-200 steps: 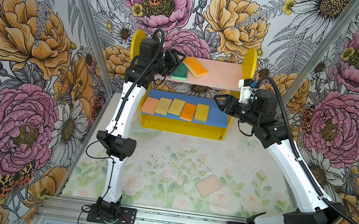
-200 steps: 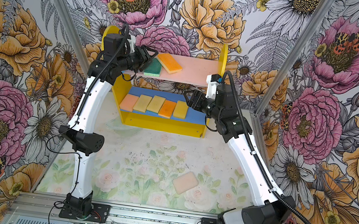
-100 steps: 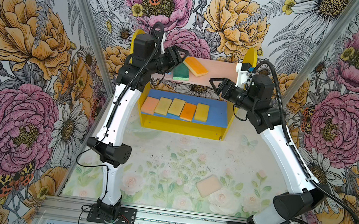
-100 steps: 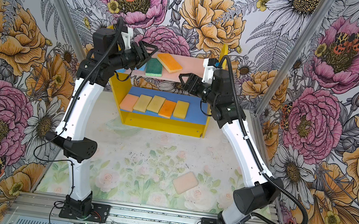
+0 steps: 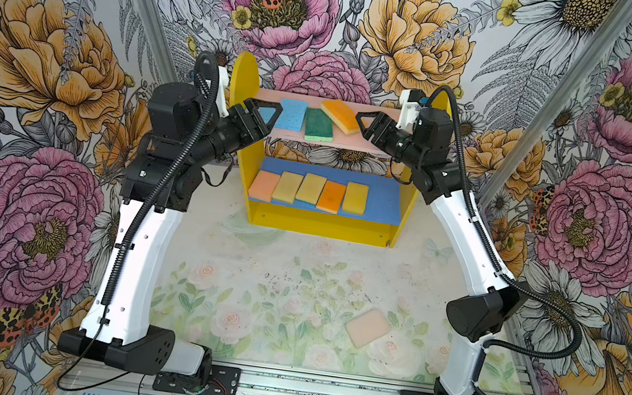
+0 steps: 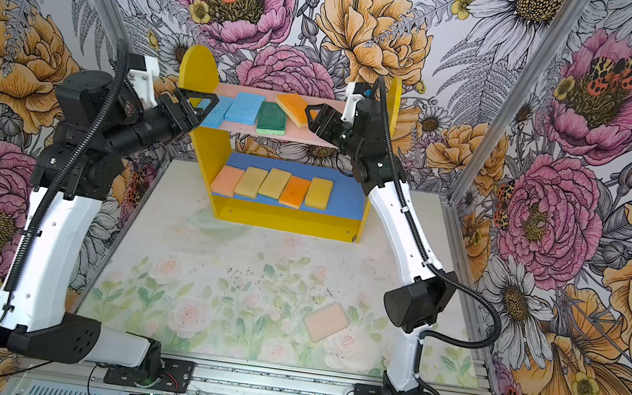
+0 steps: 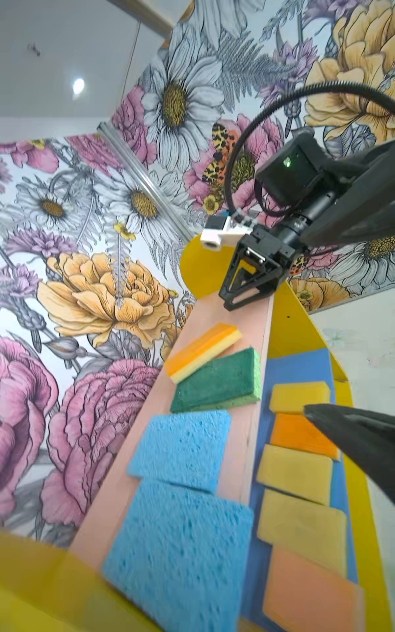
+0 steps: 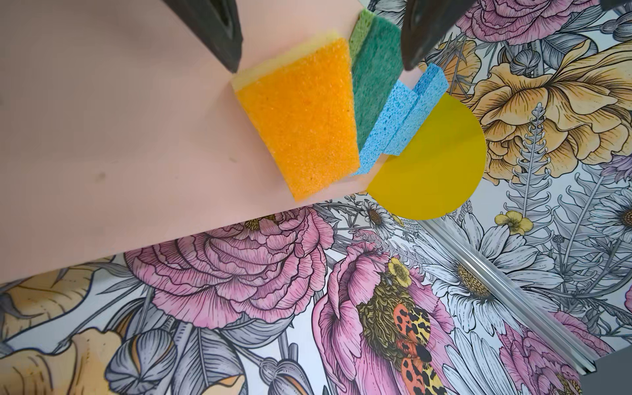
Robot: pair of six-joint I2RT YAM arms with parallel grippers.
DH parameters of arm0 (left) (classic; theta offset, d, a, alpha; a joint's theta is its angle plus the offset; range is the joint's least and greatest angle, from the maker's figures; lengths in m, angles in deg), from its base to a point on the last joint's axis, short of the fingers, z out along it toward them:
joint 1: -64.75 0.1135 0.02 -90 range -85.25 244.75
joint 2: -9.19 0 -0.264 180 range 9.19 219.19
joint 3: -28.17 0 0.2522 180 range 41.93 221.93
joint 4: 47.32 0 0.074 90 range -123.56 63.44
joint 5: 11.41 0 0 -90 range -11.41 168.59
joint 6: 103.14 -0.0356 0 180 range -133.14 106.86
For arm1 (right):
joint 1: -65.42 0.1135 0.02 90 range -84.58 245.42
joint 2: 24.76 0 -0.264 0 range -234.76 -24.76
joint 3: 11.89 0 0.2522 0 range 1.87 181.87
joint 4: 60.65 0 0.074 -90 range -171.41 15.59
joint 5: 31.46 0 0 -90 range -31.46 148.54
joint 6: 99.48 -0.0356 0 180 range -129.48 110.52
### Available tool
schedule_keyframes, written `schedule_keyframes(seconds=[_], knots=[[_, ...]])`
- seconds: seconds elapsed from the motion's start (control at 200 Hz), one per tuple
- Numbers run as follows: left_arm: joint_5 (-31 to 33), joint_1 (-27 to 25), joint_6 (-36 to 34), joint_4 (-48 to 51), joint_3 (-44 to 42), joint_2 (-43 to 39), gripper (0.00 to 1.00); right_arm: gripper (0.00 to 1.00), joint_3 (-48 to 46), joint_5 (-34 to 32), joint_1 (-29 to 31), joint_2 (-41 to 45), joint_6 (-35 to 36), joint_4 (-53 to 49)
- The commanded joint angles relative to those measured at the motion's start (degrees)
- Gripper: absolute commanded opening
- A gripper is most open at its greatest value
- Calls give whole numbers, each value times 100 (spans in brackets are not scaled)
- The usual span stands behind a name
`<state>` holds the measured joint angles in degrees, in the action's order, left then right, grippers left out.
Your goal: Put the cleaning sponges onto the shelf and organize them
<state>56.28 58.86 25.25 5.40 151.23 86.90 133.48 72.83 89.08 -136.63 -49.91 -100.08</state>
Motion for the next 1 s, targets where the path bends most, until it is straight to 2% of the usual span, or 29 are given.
schedule_keyframes(seconds=[0.0, 0.195, 0.27, 0.38, 0.47, 0.525, 0.61, 0.73, 0.835, 0.995], knots=[[344, 398, -370, -336, -764, -480, 75, 74, -15, -306, 22, 385, 318, -119], [1162, 867, -974, -374, -2346, -1194, 81, 75, -1202, -699, 138, 1735, 988, -122], [1330, 913, -1206, -405, -2796, -1290, 85, 77, -2075, -960, 100, 2450, 1189, -140], [1360, 993, -1396, -702, -3420, -1436, 85, 79, -3546, -1507, 27, 3521, 1450, -149], [1359, 1043, -1530, -1347, -3944, -1563, 86, 85, -4503, -1943, -8, 4157, 1825, -153], [1331, 1061, -1676, -1783, -4182, -1556, 85, 93, -4915, -2198, -59, 4395, 2036, -140], [1220, 1060, -2062, -2543, -4465, -1434, 85, 99, -5207, -2371, -199, 4458, 2322, -147], [1081, 1097, -2335, -3646, -4794, -1192, 82, 99, -5229, -1965, -530, 4108, 2401, -126], [857, 1103, -2545, -4269, -4806, -856, 81, 99, -5224, -2053, -721, 3817, 2401, -85], [790, 1077, -2770, -4732, -4659, -311, 81, 94, -5271, -1936, -962, 3466, 2368, 360]])
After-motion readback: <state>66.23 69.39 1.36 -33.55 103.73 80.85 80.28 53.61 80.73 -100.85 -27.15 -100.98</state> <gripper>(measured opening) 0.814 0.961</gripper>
